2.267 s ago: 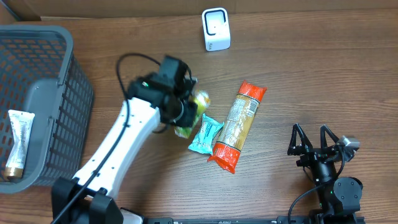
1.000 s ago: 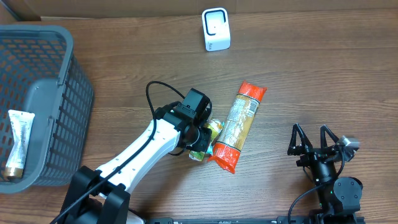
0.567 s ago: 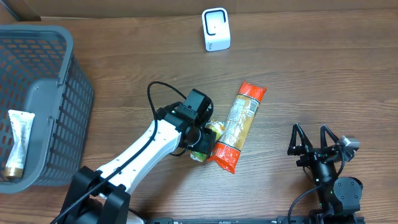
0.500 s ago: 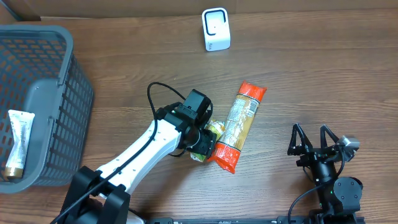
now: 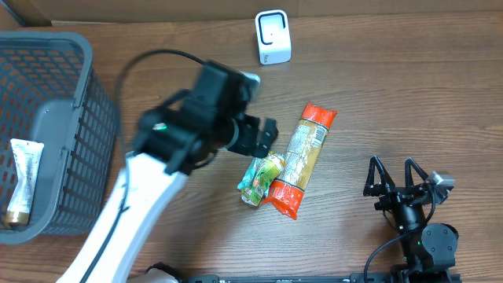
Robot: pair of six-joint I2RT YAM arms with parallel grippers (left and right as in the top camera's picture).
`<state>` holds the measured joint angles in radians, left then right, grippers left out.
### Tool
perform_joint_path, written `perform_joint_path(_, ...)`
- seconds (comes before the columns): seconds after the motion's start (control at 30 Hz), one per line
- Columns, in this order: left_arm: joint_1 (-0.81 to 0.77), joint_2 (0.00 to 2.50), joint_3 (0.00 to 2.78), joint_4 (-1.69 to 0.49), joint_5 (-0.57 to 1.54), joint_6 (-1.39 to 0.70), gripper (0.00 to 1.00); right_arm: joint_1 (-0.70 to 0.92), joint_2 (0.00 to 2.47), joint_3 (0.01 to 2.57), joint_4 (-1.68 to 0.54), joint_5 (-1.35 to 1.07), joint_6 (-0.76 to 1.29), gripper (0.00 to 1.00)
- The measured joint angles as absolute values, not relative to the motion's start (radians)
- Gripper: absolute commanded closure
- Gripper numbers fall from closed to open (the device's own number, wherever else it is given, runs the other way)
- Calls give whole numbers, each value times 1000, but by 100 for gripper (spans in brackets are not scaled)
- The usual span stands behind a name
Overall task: Scan the item barcode
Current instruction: 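Return the left gripper into the basket toward the white Pantene pouch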
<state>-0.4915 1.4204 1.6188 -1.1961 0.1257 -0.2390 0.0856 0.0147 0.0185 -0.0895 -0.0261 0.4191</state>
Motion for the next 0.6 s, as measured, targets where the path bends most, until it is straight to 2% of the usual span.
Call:
perform_joint_path(0.33, -232, 1336, 1816, -1299, 112, -188, 0, 86, 15, 19, -89, -26, 418, 0)
perform_joint_path(0.6, 131, 1312, 1816, -1350, 101, -118, 0, 86, 15, 19, -89, -26, 419, 0)
